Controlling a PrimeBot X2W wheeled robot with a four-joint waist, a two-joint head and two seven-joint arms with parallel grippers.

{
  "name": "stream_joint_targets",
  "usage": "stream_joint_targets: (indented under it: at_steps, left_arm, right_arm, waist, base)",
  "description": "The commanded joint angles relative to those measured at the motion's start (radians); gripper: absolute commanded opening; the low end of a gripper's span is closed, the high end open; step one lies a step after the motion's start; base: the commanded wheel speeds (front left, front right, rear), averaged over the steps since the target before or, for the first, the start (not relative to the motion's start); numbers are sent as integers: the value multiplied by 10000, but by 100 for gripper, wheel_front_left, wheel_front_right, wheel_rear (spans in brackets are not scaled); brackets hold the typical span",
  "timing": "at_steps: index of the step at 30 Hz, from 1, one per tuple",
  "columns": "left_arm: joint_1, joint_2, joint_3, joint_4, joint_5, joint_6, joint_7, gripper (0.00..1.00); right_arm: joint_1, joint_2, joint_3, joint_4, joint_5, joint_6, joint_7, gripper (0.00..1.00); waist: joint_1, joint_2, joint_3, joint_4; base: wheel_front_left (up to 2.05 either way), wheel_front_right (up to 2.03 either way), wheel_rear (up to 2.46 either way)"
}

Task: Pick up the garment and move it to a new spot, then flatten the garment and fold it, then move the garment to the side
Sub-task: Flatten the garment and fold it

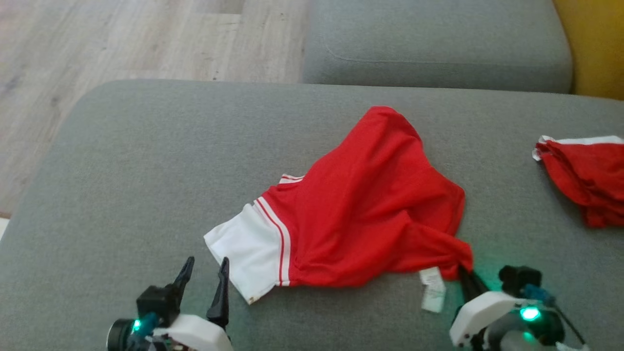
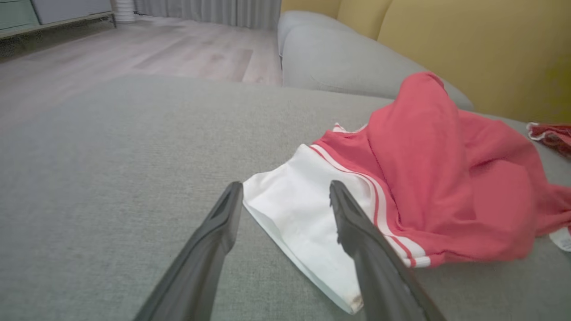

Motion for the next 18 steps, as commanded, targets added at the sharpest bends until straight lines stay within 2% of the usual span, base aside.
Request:
stream_joint_targets:
  at_steps: [1,5,9,18]
  left_arm:
    - [-715,138,289,-86,120,-30,47,100]
    - [-1402,121,269,666,218,127,501,100]
    - [-1999,47,218,1480,155,204,1234,100]
    - [-2508,-227,220,2589,-316,-37,2103,100]
  right_arm:
    - [-217,-50,-23,-385,-257,39,-135,0]
    - [-40,-50,-1082,-1012,-1109,39,-27,0]
    - [63,-42,-1653,-1876,-1645,39,320,0]
    - [310,-36,-1400,-3332,-1280,39,960,0]
  waist:
    - [0,-1,81,-126]
    - [0,-1,223,-336]
    - [0,-1,473,-569]
    - [0,-1,843,-968]
  base:
    - [0,0,0]
    - [0,0,0]
    - [0,0,0]
    - [0,0,0]
